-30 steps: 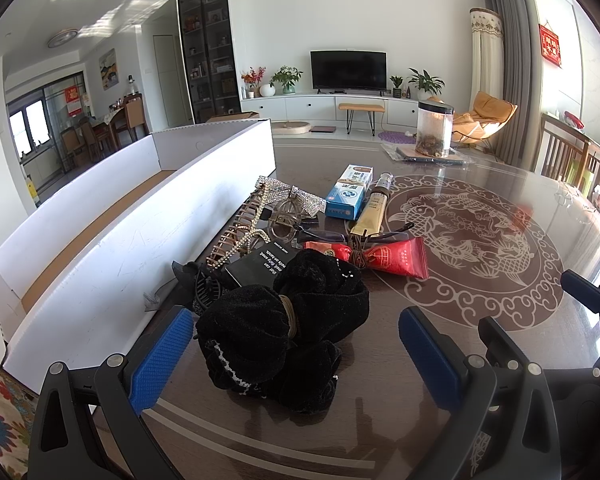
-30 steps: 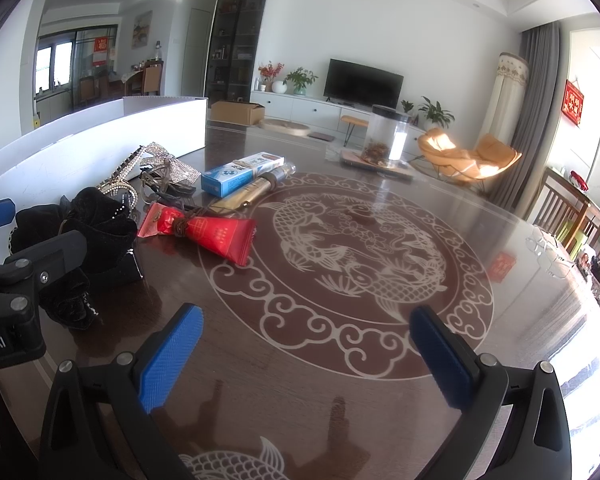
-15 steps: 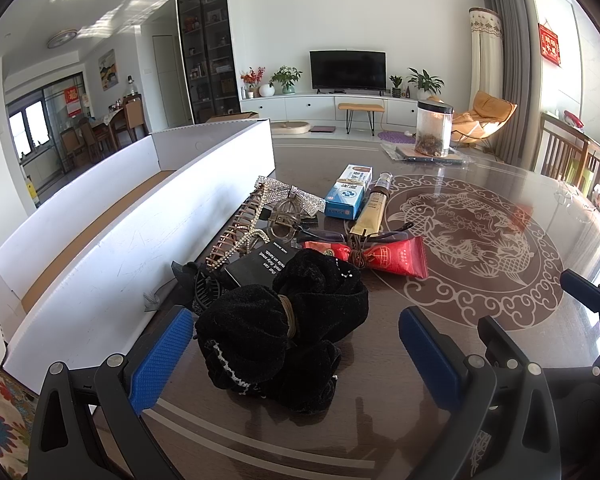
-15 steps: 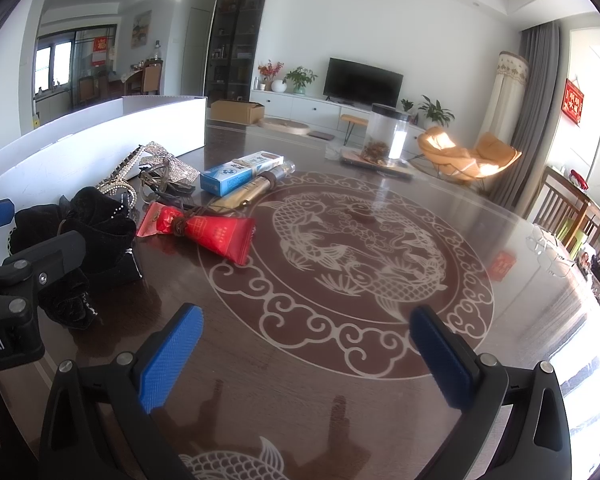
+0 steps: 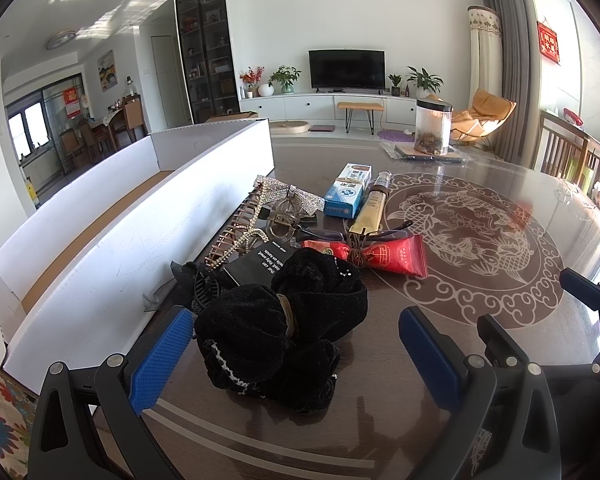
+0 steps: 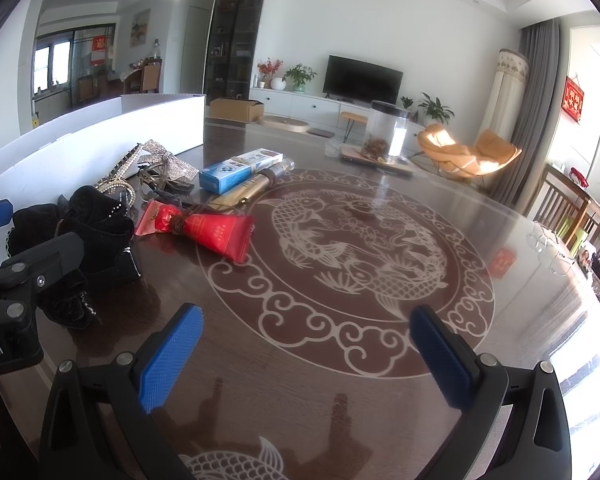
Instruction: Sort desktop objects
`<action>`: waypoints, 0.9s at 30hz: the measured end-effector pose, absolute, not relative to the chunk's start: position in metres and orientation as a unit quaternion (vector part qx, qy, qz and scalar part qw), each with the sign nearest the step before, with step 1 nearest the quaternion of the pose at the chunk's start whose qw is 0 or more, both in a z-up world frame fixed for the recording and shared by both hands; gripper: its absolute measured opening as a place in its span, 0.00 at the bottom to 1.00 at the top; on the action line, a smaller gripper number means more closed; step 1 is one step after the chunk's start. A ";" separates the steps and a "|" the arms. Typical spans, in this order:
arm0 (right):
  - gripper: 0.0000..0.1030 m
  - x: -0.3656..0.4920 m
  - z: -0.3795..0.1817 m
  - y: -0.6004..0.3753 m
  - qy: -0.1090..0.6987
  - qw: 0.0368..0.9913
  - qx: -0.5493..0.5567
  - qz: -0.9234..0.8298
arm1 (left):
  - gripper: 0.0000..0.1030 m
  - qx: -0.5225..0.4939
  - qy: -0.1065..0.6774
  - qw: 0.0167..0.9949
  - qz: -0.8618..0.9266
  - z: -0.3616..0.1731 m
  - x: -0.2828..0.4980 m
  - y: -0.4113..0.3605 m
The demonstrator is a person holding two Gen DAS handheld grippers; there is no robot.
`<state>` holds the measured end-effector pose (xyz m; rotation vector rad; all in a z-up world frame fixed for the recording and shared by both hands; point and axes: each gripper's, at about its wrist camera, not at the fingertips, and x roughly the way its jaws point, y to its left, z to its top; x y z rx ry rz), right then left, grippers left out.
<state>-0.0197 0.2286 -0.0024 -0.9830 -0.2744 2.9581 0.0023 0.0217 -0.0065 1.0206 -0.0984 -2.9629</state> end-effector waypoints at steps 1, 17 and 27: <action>1.00 -0.020 -0.003 0.229 -0.087 0.006 -0.315 0.945 | 1.00 0.326 -0.031 0.003 -0.945 -0.006 0.002 0.022; 1.00 -0.022 -0.002 0.230 -0.083 0.008 -0.320 0.944 | 1.00 0.326 -0.033 0.003 -0.945 -0.007 0.003 0.023; 1.00 -0.022 -0.001 0.230 -0.085 0.007 -0.321 0.943 | 1.00 0.325 -0.034 0.003 -0.945 -0.007 0.003 0.024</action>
